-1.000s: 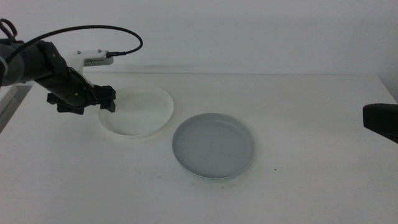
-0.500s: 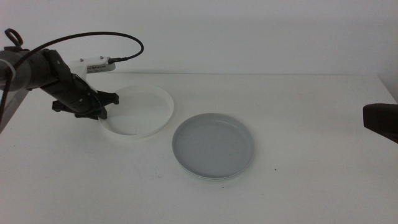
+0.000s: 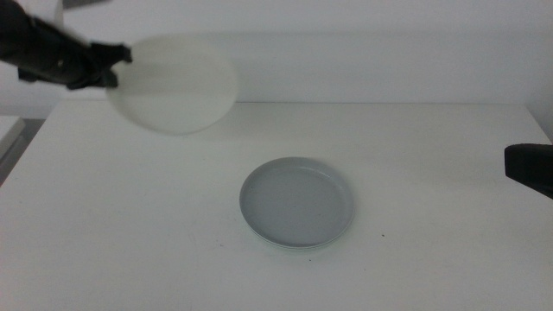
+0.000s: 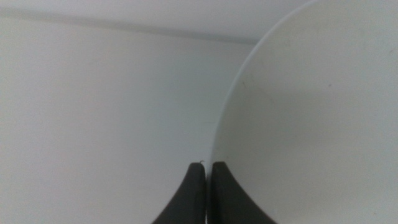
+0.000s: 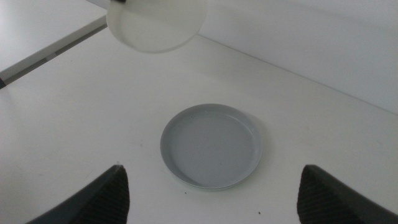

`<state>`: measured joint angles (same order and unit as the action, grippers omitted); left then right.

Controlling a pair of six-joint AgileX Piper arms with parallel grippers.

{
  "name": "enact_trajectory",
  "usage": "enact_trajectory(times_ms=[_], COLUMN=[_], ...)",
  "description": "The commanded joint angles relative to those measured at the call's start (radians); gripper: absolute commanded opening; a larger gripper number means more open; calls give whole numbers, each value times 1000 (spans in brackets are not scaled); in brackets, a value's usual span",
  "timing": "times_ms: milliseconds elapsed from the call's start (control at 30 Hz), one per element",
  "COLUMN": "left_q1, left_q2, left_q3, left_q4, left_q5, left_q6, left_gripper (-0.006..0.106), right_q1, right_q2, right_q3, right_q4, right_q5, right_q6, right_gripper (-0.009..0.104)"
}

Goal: Stack the three bowls on top of each other.

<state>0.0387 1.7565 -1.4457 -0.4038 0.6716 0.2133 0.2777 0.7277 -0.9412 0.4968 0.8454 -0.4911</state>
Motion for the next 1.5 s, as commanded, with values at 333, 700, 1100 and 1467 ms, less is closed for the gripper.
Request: enact_trajectory(times_ms=[333,700,1100,1467], left_q1=[-402,-428,-416,-317], left_q2=[-40,136,161,-71], left_q3=[138,138,138,142], left_q4=[-16,-22,-13,66], left_q5=[-100,-142,-119,20], left_q6=[-118,-136,-124,-117], left_gripper=[-2,-2,16,94], right_q1=[-9,-9,-9,-9], right_q2=[-2,-2,-2,-2], right_q3=[4,4,4,4], right_q4=[-2,-2,-2,-2], right_q5=[-8,-8,-8,-8], right_q6=[-3,-3,0,0], right_gripper=[93,93,93,93])
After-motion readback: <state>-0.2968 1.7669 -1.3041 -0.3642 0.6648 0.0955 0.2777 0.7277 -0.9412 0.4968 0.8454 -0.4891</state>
